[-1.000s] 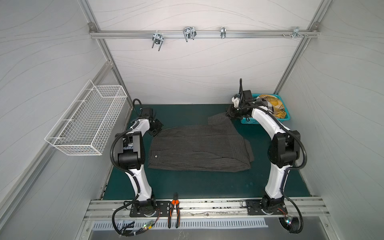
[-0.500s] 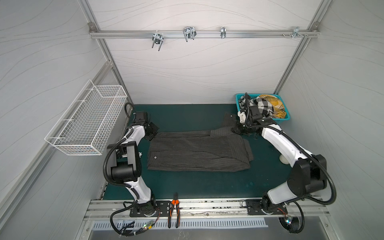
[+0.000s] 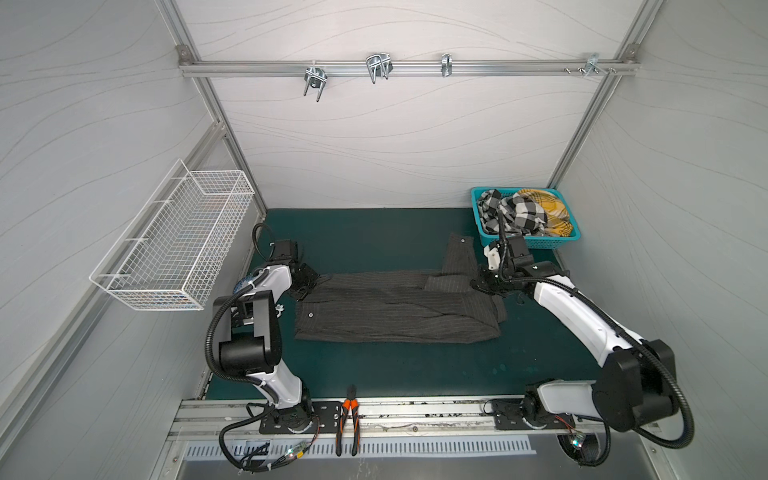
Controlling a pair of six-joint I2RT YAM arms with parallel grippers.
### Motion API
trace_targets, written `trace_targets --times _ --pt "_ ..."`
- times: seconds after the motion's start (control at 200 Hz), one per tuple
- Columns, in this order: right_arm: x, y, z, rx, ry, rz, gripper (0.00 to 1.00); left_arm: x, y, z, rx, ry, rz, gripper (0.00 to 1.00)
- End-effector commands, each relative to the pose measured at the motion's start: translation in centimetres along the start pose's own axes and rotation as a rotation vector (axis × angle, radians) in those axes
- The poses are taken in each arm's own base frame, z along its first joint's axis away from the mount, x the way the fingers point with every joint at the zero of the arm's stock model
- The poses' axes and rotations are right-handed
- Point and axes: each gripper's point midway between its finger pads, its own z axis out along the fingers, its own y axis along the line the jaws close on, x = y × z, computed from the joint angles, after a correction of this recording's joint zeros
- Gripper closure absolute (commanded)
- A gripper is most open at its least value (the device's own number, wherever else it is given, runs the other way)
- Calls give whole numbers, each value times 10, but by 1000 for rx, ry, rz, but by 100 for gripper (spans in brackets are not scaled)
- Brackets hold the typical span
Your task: Fold and stack the long sleeve shirts
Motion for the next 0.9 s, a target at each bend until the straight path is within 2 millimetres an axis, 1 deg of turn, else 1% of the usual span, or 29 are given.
trace_targets --times 0.0,0.025,0.05,0.155,0.215,0.25,0.305,0.365,0.46,0.575,0.685,0.755,0.895 --pt "18 -4 10 -2 46 14 100 -5 3 -7 -27 -19 -7 77" --pt "22 -5 13 -2 56 14 100 -4 1 -10 -22 -16 -4 70" --pt "25 -5 15 -2 66 14 100 -5 -1 -13 -11 -16 -3 65" --pt "32 -3 19 -3 88 7 100 -4 -10 -33 15 -47 23 54" --pt "32 -1 20 -9 92 6 100 5 -10 -41 -19 -49 53 49" --pt "33 -1 21 -7 94 4 100 10 -8 -43 -45 -44 69 47" --pt "34 1 21 -9 99 0 100 19 -4 -42 -83 -26 86 46" --pt "34 3 22 -9 103 -4 100 27 -2 -36 -108 -3 98 45" --pt "34 5 21 -10 105 -9 100 29 7 -27 -164 16 85 44" --pt "33 6 19 -14 100 -7 100 24 13 -21 -220 21 79 43" --pt "33 9 18 -24 102 -6 100 18 8 -14 -216 13 68 43" --pt "34 11 18 -28 107 -9 100 11 1 -10 -194 0 60 43" --pt "37 12 19 -29 113 -15 100 2 -12 -6 -154 -14 60 46"
